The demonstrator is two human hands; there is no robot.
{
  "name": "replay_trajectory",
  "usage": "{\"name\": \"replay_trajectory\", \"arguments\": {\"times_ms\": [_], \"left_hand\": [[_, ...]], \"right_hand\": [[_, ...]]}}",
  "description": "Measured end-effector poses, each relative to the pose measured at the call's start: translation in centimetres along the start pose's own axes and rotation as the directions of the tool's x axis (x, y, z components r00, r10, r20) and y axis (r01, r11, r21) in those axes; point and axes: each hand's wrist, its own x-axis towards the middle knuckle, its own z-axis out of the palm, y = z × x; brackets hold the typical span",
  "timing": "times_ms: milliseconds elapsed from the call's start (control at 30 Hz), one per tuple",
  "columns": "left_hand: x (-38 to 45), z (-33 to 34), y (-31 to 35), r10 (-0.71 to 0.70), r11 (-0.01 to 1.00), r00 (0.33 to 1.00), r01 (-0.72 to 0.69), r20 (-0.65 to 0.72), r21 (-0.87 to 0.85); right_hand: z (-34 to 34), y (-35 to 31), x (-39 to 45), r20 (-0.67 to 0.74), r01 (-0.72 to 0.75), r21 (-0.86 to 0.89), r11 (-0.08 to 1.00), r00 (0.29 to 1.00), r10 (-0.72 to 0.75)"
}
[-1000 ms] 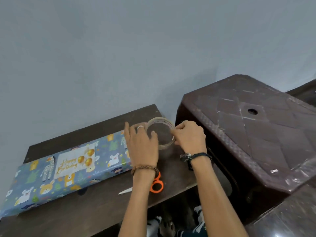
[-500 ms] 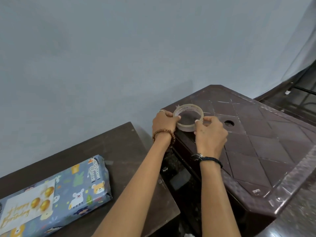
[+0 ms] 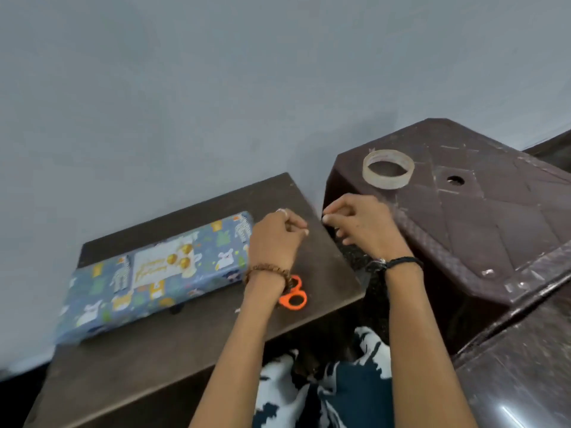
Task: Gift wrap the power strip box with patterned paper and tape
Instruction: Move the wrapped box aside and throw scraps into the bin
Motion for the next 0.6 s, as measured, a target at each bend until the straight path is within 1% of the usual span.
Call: {"name": "replay_trajectory", "arguments": {"times_ms": [33, 67, 100, 133, 167, 233, 267, 300, 400, 500, 533, 600], "left_hand": [[-1.5, -0.9, -1.2, -0.029, 1.000, 0.999, 0.029, -0.016, 0.000], [-2.8, -1.6, -2.4, -0.055, 0.998, 0.998, 0.056, -0.025, 0.013], [-4.1, -2.2, -3.5, -0.077, 0.996, 0.997, 0.078, -0.016, 0.048], [-5.1, -2.6, -4.6, -0.098, 0.991, 0.995, 0.097, 0.007, 0.096], [-5.8, -2.9, -5.5, -0.119, 0.982, 0.992, 0.110, 0.046, 0.153], [-6.7, -3.1, -7.2, -0.151, 0.948, 0.978, 0.102, 0.145, 0.301], [-7.0, -3.1, -7.7, -0.154, 0.926, 0.973, 0.082, 0.170, 0.369], [-7.2, -2.9, -8.0, -0.145, 0.908, 0.975, 0.065, 0.166, 0.414], [-7.4, -2.5, -8.2, -0.071, 0.901, 0.993, 0.025, 0.090, 0.433], [-7.2, -2.0, -8.1, 0.010, 0.888, 0.999, -0.033, 0.053, 0.459], [-7.1, -1.8, -8.1, 0.051, 0.883, 0.998, -0.060, 0.033, 0.466], [-6.5, -1.4, -7.7, 0.163, 0.895, 0.986, -0.136, -0.029, 0.425]], "right_hand": [[1.0, -0.2, -0.8, 0.152, 0.006, -0.072, 0.997, 0.988, 0.005], [2.0, -0.4, -1.4, 0.278, 0.016, -0.142, 0.990, 0.960, 0.024], [2.8, -0.5, -2.0, 0.371, 0.035, -0.211, 0.977, 0.928, 0.047], [3.6, -0.5, -2.5, 0.423, 0.062, -0.279, 0.958, 0.904, 0.065], [4.3, -0.5, -3.0, 0.447, 0.093, -0.336, 0.937, 0.891, 0.072], [5.6, -0.3, -4.0, 0.459, 0.143, -0.423, 0.895, 0.885, 0.076], [6.1, -0.1, -4.5, 0.455, 0.158, -0.454, 0.877, 0.888, 0.075], [6.5, -0.1, -4.9, 0.444, 0.162, -0.470, 0.868, 0.893, 0.074], [6.6, 0.0, -5.4, 0.393, 0.124, -0.482, 0.868, 0.915, 0.088], [6.0, 0.2, -5.4, 0.357, 0.110, -0.502, 0.858, 0.930, 0.090], [5.8, 0.3, -5.4, 0.345, 0.105, -0.499, 0.860, 0.935, 0.086], [5.0, 0.6, -5.2, 0.307, 0.072, -0.450, 0.890, 0.948, 0.078]]}}
